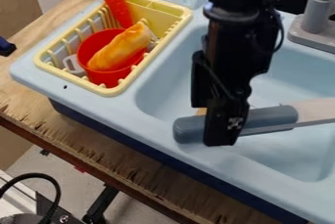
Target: Pick up knife and put it over the sink
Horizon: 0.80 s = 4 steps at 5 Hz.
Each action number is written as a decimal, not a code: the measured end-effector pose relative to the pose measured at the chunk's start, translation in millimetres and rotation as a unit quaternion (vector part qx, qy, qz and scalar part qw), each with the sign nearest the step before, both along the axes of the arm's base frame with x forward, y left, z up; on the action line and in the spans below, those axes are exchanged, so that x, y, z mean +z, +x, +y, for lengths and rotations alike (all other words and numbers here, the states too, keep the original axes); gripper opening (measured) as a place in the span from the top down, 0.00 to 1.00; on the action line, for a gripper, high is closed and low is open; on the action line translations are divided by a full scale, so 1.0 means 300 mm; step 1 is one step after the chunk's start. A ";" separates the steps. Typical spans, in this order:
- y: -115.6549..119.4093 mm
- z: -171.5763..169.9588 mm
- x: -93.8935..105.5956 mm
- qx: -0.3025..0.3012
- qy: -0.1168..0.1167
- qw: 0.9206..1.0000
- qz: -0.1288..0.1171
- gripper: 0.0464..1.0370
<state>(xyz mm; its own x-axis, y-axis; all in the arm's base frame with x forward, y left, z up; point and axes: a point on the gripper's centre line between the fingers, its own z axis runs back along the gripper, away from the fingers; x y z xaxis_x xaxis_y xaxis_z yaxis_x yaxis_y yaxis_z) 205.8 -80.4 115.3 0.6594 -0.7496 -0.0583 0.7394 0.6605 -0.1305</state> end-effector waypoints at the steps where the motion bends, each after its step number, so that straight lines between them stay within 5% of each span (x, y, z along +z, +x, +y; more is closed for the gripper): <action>1: 0.045 0.003 0.067 0.002 -0.027 1.000 -0.010 0.04; 2: 0.105 0.024 0.109 0.048 -0.026 0.997 -0.061 0.04; 3: 0.181 0.071 0.117 0.154 -0.008 0.980 -0.123 0.04; 4: 0.250 0.116 0.077 0.220 0.020 0.968 -0.116 0.04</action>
